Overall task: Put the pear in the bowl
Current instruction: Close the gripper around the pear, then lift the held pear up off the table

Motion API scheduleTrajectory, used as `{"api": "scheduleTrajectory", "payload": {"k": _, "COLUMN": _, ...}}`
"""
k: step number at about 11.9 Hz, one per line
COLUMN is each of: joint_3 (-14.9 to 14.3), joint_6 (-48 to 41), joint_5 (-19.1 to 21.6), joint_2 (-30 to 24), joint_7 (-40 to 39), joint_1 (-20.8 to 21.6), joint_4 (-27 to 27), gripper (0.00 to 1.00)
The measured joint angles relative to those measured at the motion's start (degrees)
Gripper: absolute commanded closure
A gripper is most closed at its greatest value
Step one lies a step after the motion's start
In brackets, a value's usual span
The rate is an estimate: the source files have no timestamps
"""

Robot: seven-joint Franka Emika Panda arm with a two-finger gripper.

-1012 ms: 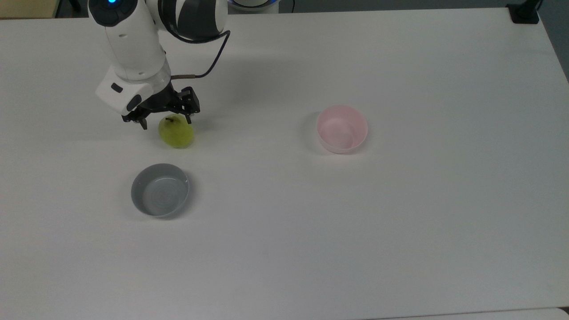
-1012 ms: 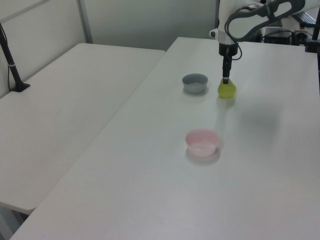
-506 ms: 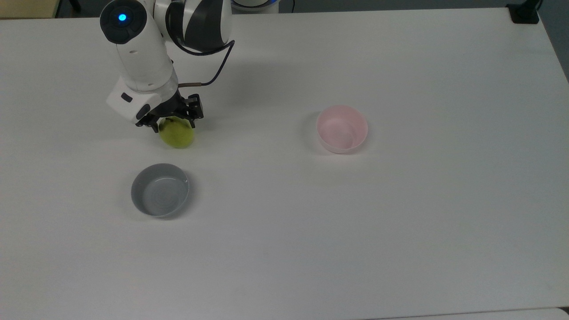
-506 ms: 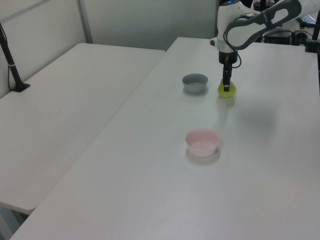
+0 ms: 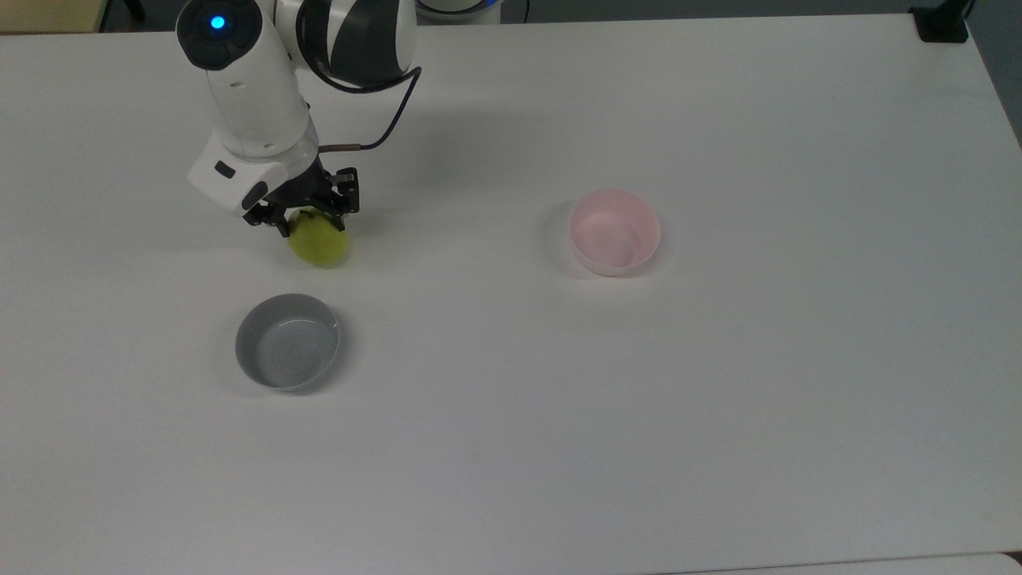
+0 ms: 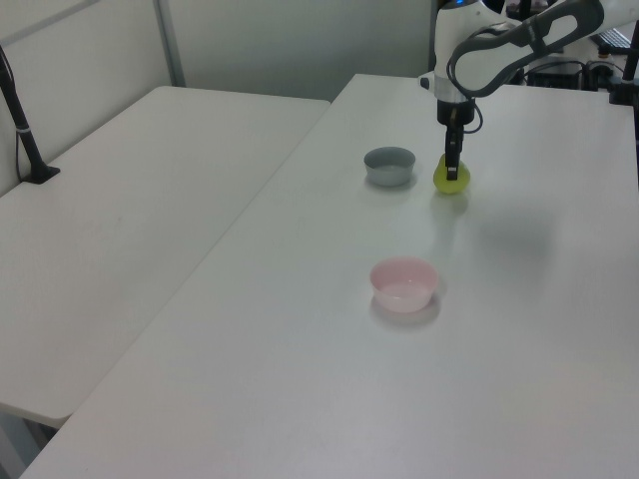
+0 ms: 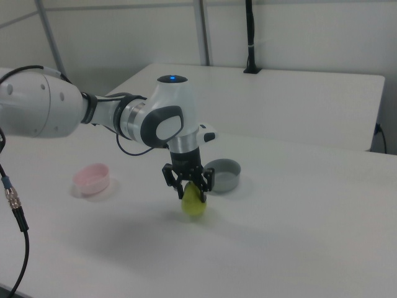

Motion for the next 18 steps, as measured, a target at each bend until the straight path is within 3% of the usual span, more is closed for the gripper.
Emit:
{"api": "scheduleTrajectory", "payload": {"k": 4, "joint_3": 0.01, "joint_6": -4.64, "joint_5": 0.00, "joint_2": -5.29, "joint_7": 0.00, "joint_1": 0.77, "joint_4": 1.49, "gripper": 0.99}}
{"api": "scheduleTrajectory", "payload": {"k": 7, "joint_3": -0.03, "joint_6": -12.38, "joint_5": -0.47, "joint_2": -9.10, "joint_7": 0.01, "joint_1": 0.92, "joint_4": 5.78, "gripper": 0.99}}
{"api": "scheduleTrajectory", "payload": {"k": 11, "joint_3": -0.13, "joint_6": -19.51, "joint_5": -0.49, "joint_2": -17.06, "joint_7": 2.07, "joint_1": 1.63, "joint_4": 7.53, "gripper": 0.97}}
{"api": "scheduleTrajectory", "payload": {"k": 15, "joint_3": -2.34, "joint_6": -21.79, "joint_5": -0.50, "joint_2": -19.56, "joint_7": 6.88, "joint_1": 8.09, "joint_4": 7.74, "gripper": 0.98}}
{"api": "scheduleTrajectory", "payload": {"k": 18, "joint_3": -2.44, "joint_6": -22.68, "joint_5": -0.49, "joint_2": -19.58, "joint_7": 12.65, "joint_1": 13.14, "joint_4": 8.39, "gripper": 0.98}}
